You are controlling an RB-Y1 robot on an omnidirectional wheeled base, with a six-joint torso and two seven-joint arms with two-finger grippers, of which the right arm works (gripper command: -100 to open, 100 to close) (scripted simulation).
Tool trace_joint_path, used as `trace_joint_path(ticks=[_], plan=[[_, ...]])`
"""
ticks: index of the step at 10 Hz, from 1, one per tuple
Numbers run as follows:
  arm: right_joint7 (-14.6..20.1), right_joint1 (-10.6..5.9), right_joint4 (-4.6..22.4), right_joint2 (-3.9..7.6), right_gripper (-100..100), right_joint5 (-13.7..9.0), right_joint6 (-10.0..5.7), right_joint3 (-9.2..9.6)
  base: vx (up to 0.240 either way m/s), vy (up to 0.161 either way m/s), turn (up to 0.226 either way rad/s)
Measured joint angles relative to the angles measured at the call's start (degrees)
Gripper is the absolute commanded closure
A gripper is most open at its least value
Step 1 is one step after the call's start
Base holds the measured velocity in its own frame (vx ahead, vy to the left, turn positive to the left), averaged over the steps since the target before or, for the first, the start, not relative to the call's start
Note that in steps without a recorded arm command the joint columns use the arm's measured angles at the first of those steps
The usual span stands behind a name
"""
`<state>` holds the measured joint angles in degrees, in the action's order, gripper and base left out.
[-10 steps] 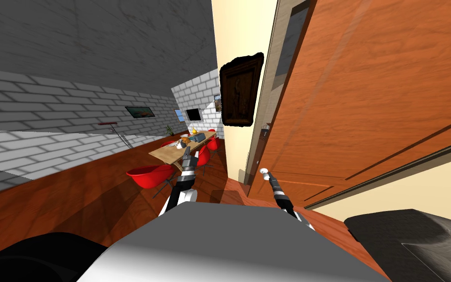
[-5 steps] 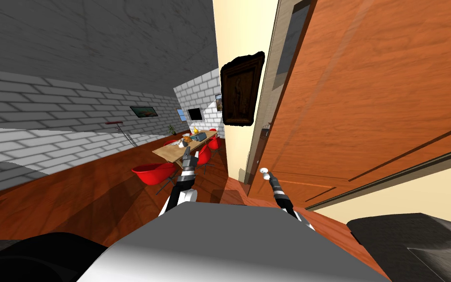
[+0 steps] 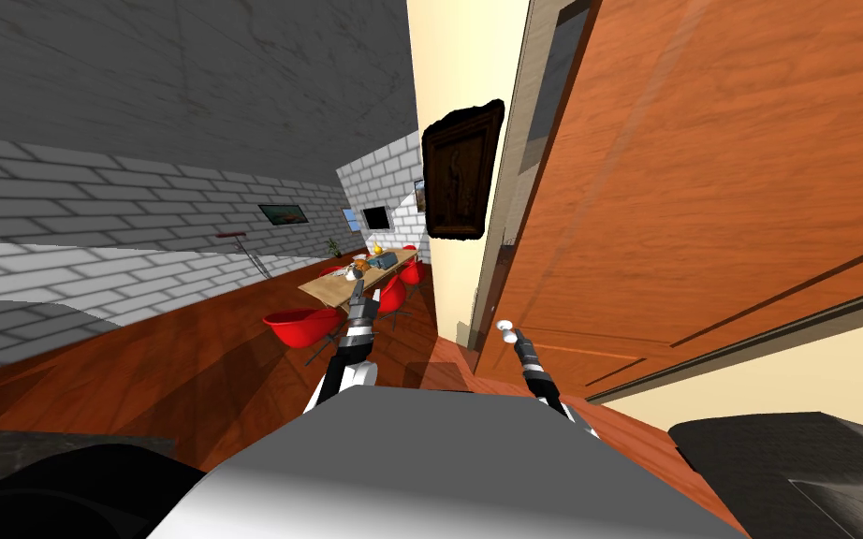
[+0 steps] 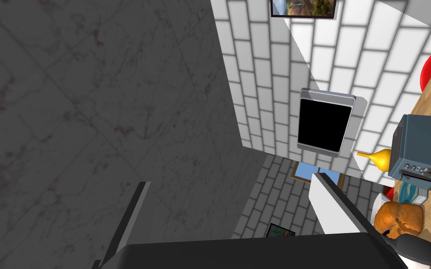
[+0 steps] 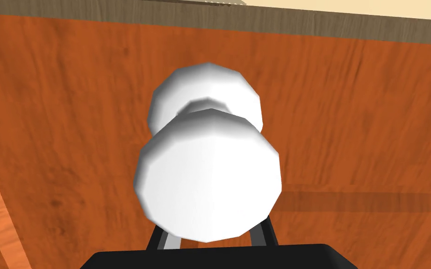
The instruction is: Pull the door open
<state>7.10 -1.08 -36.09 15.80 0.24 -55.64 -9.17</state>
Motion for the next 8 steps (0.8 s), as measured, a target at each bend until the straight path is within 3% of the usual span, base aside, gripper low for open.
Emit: trace_joint_path(ticks=[1, 2, 3, 5, 6, 8], plan=[[0.9, -1.0, 1.6, 0.01, 100, -0.6, -0.51, 0.21, -0.018, -0.01, 0.001], [1.2, -0.96, 1.6, -0.01, 100, -0.7, -0.56, 0.34, -0.004, -0.001, -0.011], [1.4, -0.67, 1.1, -0.01, 100, -0.7, -0.36, 0.43, -0.034, -0.012, 0.057], [4.2, -0.28, -0.1, 0.22, 100, -2.9, 0.84, 1.45, -0.055, -0.027, 0.082], [5.4, 0.65, -1.9, -0.02, 100, -3.5, 1.76, 1.75, -0.016, -0.013, 0.017], [6.5, 0.43, -1.4, 0.23, 100, -3.7, 1.8, 2.04, 0.01, 0.011, -0.012]])
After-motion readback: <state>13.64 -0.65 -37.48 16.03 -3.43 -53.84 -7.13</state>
